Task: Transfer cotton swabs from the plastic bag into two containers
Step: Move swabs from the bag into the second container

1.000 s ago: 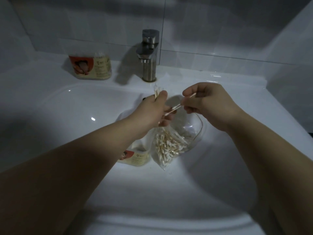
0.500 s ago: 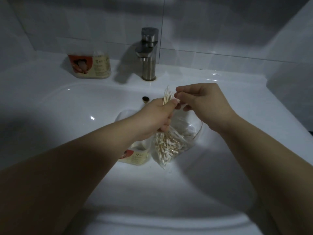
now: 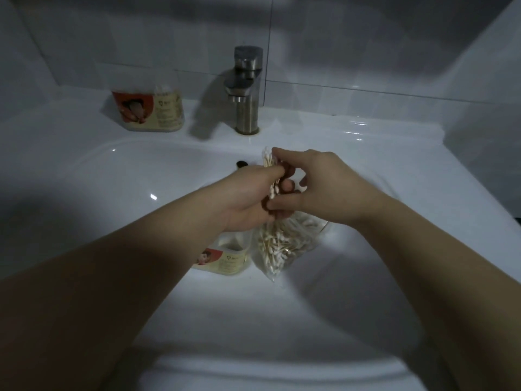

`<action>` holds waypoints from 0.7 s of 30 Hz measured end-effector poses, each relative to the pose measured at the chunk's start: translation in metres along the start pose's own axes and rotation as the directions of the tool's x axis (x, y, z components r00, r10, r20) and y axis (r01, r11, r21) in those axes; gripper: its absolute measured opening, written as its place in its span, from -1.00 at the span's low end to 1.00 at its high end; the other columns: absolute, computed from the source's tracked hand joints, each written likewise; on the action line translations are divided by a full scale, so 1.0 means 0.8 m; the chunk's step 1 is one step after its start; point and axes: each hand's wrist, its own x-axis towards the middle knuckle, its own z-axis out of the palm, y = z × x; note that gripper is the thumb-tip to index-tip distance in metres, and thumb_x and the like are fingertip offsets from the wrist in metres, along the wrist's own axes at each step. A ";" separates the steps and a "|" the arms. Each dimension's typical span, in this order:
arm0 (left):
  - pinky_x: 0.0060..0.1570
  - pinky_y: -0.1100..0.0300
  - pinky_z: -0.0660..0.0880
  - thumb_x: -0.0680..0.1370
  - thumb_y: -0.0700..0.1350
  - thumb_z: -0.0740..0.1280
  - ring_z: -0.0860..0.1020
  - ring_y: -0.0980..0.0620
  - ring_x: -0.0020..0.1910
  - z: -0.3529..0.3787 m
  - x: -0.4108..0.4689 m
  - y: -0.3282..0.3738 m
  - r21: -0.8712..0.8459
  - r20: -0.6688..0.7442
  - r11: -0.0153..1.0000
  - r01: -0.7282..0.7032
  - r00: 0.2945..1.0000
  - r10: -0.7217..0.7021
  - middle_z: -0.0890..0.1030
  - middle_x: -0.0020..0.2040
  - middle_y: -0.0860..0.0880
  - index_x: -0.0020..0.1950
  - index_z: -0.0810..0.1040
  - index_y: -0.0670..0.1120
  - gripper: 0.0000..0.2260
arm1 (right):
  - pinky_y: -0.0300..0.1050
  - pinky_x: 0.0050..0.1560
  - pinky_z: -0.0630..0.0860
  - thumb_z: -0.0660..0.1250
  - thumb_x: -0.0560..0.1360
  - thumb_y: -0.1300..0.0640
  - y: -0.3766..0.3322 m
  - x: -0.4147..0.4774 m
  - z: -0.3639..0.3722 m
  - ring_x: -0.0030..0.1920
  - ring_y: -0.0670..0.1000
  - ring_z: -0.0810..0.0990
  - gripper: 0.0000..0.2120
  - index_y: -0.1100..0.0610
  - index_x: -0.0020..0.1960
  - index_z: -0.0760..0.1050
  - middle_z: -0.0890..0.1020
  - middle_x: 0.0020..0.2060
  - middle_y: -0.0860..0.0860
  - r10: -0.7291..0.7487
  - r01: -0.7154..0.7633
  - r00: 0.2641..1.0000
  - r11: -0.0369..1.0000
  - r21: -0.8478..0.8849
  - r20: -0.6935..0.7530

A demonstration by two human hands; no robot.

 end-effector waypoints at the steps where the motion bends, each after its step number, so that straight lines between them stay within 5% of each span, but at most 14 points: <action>1: -0.34 0.20 0.53 0.72 -0.12 0.18 0.53 0.10 -0.47 0.000 0.000 0.000 0.004 -0.007 1.000 -0.010 1.000 0.010 0.52 -0.40 0.02 -0.05 0.51 -0.08 -0.80 | -0.30 0.06 0.49 0.58 0.25 -0.23 -0.001 0.000 0.001 0.07 -0.23 0.50 -0.14 0.01 0.46 0.42 0.59 0.10 -0.17 0.010 -0.011 1.000 0.999 0.031 0.018; 4: -0.35 0.23 0.59 0.73 -0.16 0.19 0.67 0.06 -0.33 0.001 -0.002 -0.001 0.033 0.006 0.999 -0.027 1.000 0.027 0.64 -0.30 -0.05 0.05 0.56 -0.16 -0.82 | -0.44 0.14 0.40 0.63 0.22 -0.21 -0.006 0.000 0.006 0.11 -0.25 0.49 0.10 0.00 0.61 0.19 0.48 0.25 -0.19 0.036 -0.042 0.996 0.997 0.067 0.086; 8: -0.17 0.10 0.68 0.70 -0.22 0.24 0.74 -0.09 -0.08 0.003 -0.002 -0.007 0.078 -0.010 0.997 -0.022 1.000 0.023 0.73 -0.04 -0.19 0.21 0.58 -0.25 -0.83 | -0.55 0.04 0.32 0.62 0.28 -0.11 -0.007 0.001 0.002 0.19 -0.06 0.55 -0.13 0.05 0.51 0.39 0.58 0.23 -0.04 0.011 -0.010 1.000 0.999 -0.033 0.020; 10: -0.13 0.08 0.70 0.69 -0.21 0.26 0.73 -0.11 -0.02 0.003 -0.002 -0.008 0.087 0.000 0.996 -0.023 1.000 0.023 0.73 0.01 -0.21 0.23 0.58 -0.25 -0.81 | -0.60 0.09 0.28 0.65 0.24 -0.09 -0.009 0.000 0.000 0.27 -0.11 0.48 -0.04 0.05 0.54 0.34 0.52 0.30 -0.07 0.010 -0.010 0.999 1.000 0.009 0.039; 12: -0.14 0.15 0.69 0.70 -0.24 0.22 0.73 -0.07 -0.05 0.002 -0.004 -0.007 0.109 0.021 0.994 -0.026 0.999 0.023 0.73 -0.02 -0.19 0.19 0.59 -0.24 -0.82 | -0.56 0.19 0.23 0.68 0.21 -0.11 -0.011 -0.001 0.000 0.34 -0.16 0.40 0.09 0.05 0.60 0.22 0.43 0.37 -0.10 -0.005 0.004 0.995 1.000 0.007 0.099; 17: -0.21 0.10 0.69 0.69 -0.30 0.20 0.72 -0.10 -0.12 0.003 -0.004 -0.009 0.094 0.020 0.995 -0.032 0.999 0.030 0.70 -0.07 -0.24 0.14 0.57 -0.28 -0.84 | -0.33 0.22 0.34 0.66 0.24 -0.10 -0.015 0.000 0.000 0.28 -0.06 0.52 -0.11 0.05 0.49 0.41 0.56 0.32 -0.03 -0.006 0.012 0.998 0.996 -0.086 0.068; 21: -0.37 0.19 0.58 0.70 -0.26 0.18 0.61 0.05 -0.33 0.003 0.003 -0.007 0.081 -0.107 0.996 -0.043 0.993 0.052 0.63 -0.27 -0.08 0.01 0.57 -0.16 -0.81 | -0.29 0.24 0.40 0.63 0.29 -0.15 -0.019 -0.003 -0.003 0.26 -0.12 0.51 -0.06 0.02 0.56 0.32 0.53 0.30 -0.08 0.049 -0.050 0.996 0.999 0.006 0.081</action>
